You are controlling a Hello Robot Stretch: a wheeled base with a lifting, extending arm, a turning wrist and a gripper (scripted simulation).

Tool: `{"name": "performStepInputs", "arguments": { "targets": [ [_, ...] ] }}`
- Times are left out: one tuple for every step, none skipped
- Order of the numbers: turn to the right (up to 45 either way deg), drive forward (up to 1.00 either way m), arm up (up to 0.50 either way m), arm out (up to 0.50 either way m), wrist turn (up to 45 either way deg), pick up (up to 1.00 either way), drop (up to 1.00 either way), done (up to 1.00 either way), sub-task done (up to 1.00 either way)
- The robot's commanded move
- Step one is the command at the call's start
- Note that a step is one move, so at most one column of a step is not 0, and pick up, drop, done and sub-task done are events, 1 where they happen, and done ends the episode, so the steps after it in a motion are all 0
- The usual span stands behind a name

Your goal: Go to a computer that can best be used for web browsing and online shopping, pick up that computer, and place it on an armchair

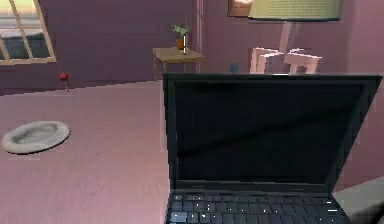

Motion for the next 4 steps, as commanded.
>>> {"name": "performStepInputs", "arguments": {
  "targets": [
    [0.0,0.0,0.0,0.48,0.0,0.0,0.0,0.0,0.0],
    [0.0,0.0,0.0,0.0,39.0,0.0,0.0,0.0,0.0],
    [0.0,0.0,-0.46,0.0,0.0,0.0,0.0,0.0,0.0],
    [0.0,0.0,-0.5,0.0,0.0,0.0,0.0,0.0,0.0]
  ]
}}
